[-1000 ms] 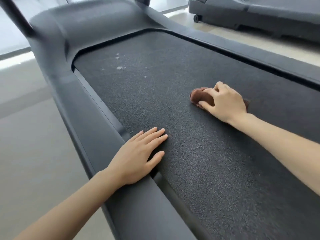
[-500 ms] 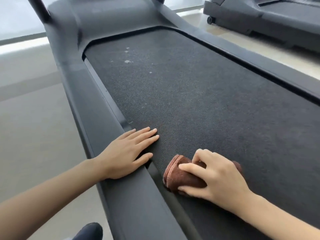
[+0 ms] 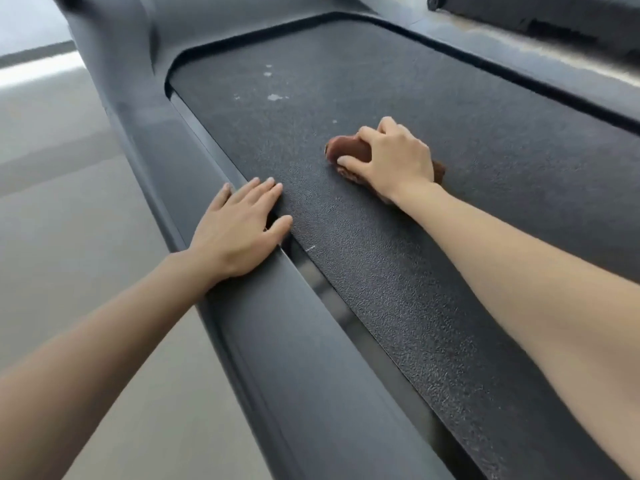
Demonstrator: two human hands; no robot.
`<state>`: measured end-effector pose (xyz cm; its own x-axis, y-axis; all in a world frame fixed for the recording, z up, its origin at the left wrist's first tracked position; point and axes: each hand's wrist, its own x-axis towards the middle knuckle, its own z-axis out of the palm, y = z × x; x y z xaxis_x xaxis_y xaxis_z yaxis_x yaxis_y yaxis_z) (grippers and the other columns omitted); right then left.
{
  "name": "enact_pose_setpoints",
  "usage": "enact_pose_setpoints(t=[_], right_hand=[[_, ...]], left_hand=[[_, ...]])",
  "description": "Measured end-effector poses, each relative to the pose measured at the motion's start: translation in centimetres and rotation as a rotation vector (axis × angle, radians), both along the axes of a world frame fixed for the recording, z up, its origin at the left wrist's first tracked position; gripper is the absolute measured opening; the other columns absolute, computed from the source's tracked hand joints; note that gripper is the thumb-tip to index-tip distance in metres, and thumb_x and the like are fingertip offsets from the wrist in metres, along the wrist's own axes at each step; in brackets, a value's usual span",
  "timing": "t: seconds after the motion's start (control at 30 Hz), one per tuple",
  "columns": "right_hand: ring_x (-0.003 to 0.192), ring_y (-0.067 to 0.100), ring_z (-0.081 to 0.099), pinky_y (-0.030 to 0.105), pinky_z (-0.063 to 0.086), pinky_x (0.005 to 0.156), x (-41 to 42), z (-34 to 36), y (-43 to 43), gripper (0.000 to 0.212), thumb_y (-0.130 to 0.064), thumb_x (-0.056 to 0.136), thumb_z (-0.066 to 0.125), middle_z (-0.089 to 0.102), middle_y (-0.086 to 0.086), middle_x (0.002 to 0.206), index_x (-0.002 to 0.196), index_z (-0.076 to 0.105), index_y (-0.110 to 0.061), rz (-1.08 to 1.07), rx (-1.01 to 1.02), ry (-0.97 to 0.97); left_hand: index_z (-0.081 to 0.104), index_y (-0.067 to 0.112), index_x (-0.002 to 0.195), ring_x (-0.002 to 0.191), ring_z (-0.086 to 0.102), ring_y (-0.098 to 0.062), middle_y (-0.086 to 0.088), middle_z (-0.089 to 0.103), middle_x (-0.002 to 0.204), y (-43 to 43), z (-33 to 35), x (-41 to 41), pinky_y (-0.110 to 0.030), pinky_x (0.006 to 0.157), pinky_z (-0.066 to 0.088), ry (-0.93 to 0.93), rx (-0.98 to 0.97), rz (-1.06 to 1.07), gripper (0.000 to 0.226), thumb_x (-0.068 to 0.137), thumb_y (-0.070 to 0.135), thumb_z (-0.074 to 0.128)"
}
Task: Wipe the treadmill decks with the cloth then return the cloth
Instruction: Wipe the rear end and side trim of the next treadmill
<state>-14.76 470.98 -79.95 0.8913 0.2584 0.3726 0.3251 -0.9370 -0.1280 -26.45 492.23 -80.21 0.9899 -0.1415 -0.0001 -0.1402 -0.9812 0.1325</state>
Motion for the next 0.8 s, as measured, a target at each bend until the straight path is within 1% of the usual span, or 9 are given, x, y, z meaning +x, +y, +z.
enact_pose_setpoints(t=[0.07,0.17,0.27,0.4,0.47,0.53,0.6,0.7,0.8], right_hand=[[0.104,0.027,0.052,0.036,0.041,0.08,-0.1,0.2,0.6,0.049,-0.061,0.084,0.051,0.051,0.008,0.108,0.114,0.059,-0.022,0.02,-0.01,-0.021],[0.098,0.026,0.052,0.036,0.041,0.08,-4.1,0.6,-0.1,0.047,-0.059,0.082,0.057,0.052,0.006,0.101,0.11,0.062,-0.022,0.223,-0.027,-0.024],[0.083,0.023,0.055,0.036,0.046,0.073,-11.1,0.6,-2.0,0.041,-0.054,0.079,0.062,0.056,0.004,0.09,0.102,0.068,-0.021,0.398,0.032,-0.029],[0.074,0.02,0.055,0.035,0.047,0.065,-17.0,0.5,-4.3,0.04,-0.053,0.078,0.062,0.058,0.003,0.086,0.101,0.07,-0.022,0.452,0.042,-0.017],[0.072,0.02,0.055,0.035,0.049,0.063,-16.4,0.4,-3.6,0.039,-0.054,0.077,0.062,0.058,0.002,0.084,0.099,0.071,-0.023,0.425,0.032,-0.013],[0.074,0.02,0.055,0.034,0.049,0.064,-13.8,0.5,-1.1,0.037,-0.054,0.076,0.063,0.056,0.001,0.084,0.098,0.07,-0.024,0.335,0.06,-0.005],[0.082,0.022,0.056,0.033,0.047,0.067,-9.6,0.7,1.6,0.037,-0.055,0.077,0.064,0.054,0.002,0.088,0.101,0.068,-0.026,0.171,0.053,-0.022],[0.098,0.021,0.052,0.032,0.041,0.074,-4.2,0.7,4.1,0.041,-0.058,0.082,0.057,0.051,0.001,0.101,0.11,0.062,-0.028,-0.08,-0.003,0.012],[0.098,0.021,0.051,0.033,0.04,0.077,-4.3,0.7,4.0,0.043,-0.056,0.083,0.056,0.05,0.002,0.101,0.115,0.061,-0.028,-0.095,-0.004,0.038]], left_hand=[[0.019,0.023,0.149,0.144,0.006,-0.008,0.007,0.012,0.157,0.4,-0.2,1.1,-0.035,0.117,-0.002,-0.003,0.007,-0.011,0.059,0.096,0.048,0.027],[0.017,0.025,0.149,0.143,0.005,-0.005,0.009,0.009,0.157,1.2,-0.1,2.1,-0.033,0.117,-0.002,0.012,0.008,-0.089,0.057,0.096,0.046,0.026],[0.016,0.026,0.149,0.143,0.004,-0.004,0.011,0.009,0.157,1.7,0.1,2.6,-0.032,0.117,-0.001,0.024,0.005,-0.129,0.057,0.096,0.044,0.025],[0.018,0.026,0.149,0.143,0.005,-0.005,0.011,0.01,0.157,1.8,0.0,2.5,-0.032,0.117,-0.002,0.0,0.001,-0.128,0.058,0.095,0.047,0.024],[0.019,0.028,0.149,0.144,0.005,-0.005,0.012,0.011,0.157,1.7,-0.3,2.6,-0.033,0.117,-0.002,-0.016,-0.016,-0.109,0.056,0.096,0.046,0.024],[0.019,0.031,0.148,0.144,0.005,-0.005,0.014,0.011,0.156,1.6,-0.4,3.0,-0.034,0.117,-0.001,-0.03,-0.034,-0.086,0.053,0.097,0.044,0.023],[0.018,0.032,0.148,0.144,0.005,-0.006,0.014,0.01,0.156,1.5,-0.6,3.9,-0.034,0.117,0.001,-0.043,-0.041,-0.077,0.051,0.098,0.042,0.023],[0.017,0.031,0.148,0.144,0.005,-0.008,0.013,0.01,0.157,1.2,-0.4,5.5,-0.036,0.117,0.004,-0.027,-0.048,-0.096,0.053,0.098,0.043,0.025],[0.016,0.029,0.149,0.144,0.003,-0.01,0.012,0.009,0.157,1.1,-0.5,6.4,-0.04,0.117,0.003,-0.002,-0.042,-0.105,0.059,0.095,0.051,0.027]])
